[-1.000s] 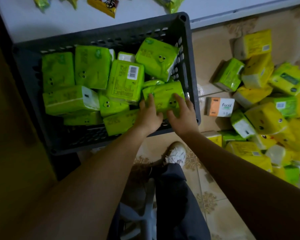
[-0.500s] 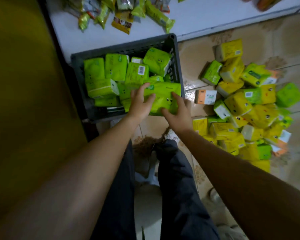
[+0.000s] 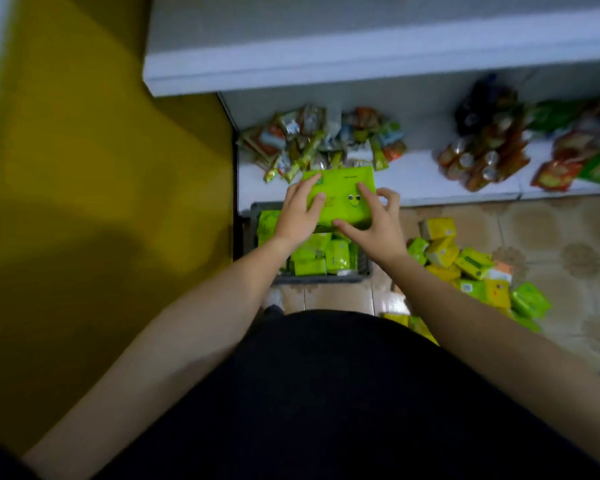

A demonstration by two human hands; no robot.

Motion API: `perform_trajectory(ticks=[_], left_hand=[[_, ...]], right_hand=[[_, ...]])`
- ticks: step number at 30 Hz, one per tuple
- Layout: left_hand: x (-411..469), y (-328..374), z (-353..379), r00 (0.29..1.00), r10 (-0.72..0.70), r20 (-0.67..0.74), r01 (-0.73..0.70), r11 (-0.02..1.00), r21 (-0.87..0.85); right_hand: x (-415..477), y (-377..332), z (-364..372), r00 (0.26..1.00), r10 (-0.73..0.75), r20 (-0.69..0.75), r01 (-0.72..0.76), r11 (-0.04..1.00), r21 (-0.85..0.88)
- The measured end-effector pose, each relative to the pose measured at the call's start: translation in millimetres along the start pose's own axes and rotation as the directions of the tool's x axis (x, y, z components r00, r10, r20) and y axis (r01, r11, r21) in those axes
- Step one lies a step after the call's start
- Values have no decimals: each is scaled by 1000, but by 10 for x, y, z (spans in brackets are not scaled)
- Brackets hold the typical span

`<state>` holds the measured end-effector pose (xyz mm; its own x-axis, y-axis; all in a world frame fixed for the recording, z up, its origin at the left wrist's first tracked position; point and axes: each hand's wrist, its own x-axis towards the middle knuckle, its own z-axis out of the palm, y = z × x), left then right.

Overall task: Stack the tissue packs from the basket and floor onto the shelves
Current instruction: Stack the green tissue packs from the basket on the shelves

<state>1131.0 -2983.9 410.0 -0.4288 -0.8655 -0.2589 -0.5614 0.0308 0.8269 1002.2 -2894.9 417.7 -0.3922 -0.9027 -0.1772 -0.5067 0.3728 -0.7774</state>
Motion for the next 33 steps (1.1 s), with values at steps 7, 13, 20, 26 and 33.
perform_trajectory(ticks=[7, 13, 20, 26, 33], left_hand=[[-25, 687, -684, 927, 260, -269, -273, 962, -9], [73, 1171, -1267, 839, 341, -424, -365, 931, 26], [405, 1716, -1989, 744, 318, -587, -438, 896, -70], [1080, 2230, -2797, 687, 384, -616, -503, 864, -23], [2137, 2594, -3667, 813, 310, -493, -413, 904, -112]], right_hand=[[306, -844, -456, 937, -322, -136, 316, 946, -68], [573, -1566, -693, 856, -484, -182, 472, 875, -106], [1050, -2351, -874, 747, -605, -274, 605, 790, -94], [1771, -3206, -983, 700, -608, -375, 627, 775, -85], [2925, -4038, -903, 784, -520, -339, 551, 834, -4]])
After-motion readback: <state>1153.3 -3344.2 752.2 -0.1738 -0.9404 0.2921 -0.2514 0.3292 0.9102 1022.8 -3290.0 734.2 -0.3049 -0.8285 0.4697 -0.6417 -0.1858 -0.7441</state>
